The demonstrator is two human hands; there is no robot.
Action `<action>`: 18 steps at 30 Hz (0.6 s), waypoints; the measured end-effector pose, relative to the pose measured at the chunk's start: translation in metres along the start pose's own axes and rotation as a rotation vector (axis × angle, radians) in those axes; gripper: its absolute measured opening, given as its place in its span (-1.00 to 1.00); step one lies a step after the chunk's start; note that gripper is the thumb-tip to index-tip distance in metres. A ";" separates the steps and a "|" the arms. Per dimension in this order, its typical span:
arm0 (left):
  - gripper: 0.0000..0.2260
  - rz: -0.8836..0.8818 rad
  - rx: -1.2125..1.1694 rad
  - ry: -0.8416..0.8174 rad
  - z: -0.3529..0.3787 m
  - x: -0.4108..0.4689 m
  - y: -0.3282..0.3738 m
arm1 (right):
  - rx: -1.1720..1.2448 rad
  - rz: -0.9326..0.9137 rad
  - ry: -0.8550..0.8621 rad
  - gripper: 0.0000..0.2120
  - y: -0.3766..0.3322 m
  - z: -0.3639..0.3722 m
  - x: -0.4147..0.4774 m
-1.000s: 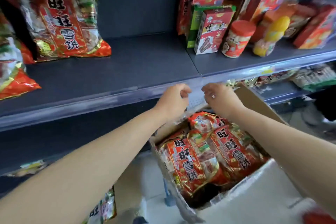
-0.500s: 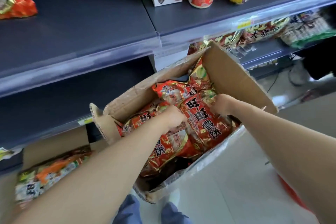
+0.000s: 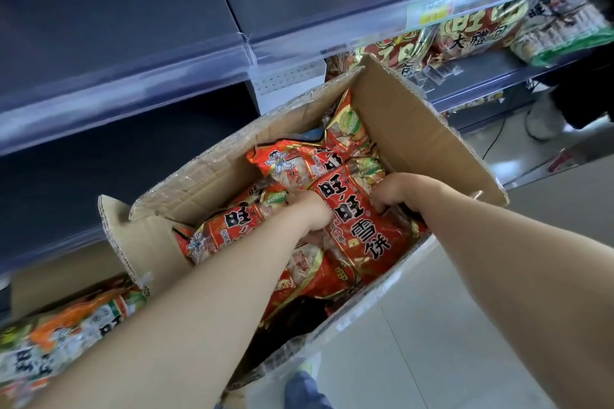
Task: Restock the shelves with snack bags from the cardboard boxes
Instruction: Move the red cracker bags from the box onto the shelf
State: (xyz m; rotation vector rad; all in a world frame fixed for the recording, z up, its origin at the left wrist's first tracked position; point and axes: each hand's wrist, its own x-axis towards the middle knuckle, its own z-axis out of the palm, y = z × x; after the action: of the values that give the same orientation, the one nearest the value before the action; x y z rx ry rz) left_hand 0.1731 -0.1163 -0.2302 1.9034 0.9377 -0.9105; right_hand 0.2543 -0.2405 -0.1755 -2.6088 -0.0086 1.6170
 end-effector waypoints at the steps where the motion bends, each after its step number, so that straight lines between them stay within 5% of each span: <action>1: -0.36 -0.016 0.008 0.036 0.001 0.002 0.001 | -0.037 0.006 -0.007 -0.73 0.000 0.001 0.001; 4: -0.31 -0.010 0.006 0.120 0.001 0.006 -0.001 | -0.076 0.010 -0.021 -0.91 -0.003 0.004 0.003; 9: -0.21 -0.009 -0.118 0.102 -0.011 0.005 -0.001 | 0.046 -0.037 0.004 -0.79 0.000 -0.006 -0.004; 11: -0.13 0.003 -0.130 0.092 -0.014 0.005 -0.001 | 0.150 -0.043 0.074 -0.98 0.002 -0.010 -0.008; 14: -0.29 0.105 -0.043 0.125 -0.015 0.004 -0.003 | 0.295 -0.012 0.066 -0.69 0.001 -0.014 -0.012; 18: -0.45 0.149 -0.187 0.152 -0.026 -0.013 -0.002 | 0.226 -0.075 0.159 -0.84 -0.007 -0.023 -0.035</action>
State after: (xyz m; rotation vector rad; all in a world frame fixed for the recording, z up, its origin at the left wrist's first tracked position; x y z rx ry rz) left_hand 0.1718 -0.0964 -0.2093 1.8715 0.9223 -0.5765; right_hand 0.2595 -0.2367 -0.1331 -2.5208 0.0795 1.2998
